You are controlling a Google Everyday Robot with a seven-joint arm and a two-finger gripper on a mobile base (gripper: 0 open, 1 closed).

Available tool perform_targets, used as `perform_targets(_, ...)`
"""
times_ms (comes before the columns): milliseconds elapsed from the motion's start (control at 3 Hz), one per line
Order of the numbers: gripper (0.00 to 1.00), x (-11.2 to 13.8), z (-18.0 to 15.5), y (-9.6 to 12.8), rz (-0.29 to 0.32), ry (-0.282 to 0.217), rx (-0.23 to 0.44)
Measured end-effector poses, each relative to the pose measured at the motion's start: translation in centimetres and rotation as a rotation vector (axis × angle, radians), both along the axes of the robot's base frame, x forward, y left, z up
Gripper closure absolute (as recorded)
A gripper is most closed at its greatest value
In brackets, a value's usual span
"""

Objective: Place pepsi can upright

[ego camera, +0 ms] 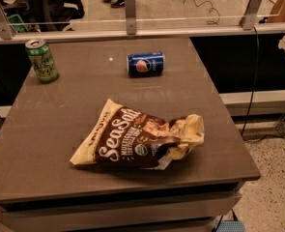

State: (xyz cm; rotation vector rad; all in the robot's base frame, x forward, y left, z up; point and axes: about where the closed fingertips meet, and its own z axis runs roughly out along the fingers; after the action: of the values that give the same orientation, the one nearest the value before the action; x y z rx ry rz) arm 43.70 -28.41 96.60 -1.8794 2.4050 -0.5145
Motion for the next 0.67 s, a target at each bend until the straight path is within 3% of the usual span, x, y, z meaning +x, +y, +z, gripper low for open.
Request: perform_targets(667,0.0,0.54,0.24,0.62,0.02,-0.026,0.024)
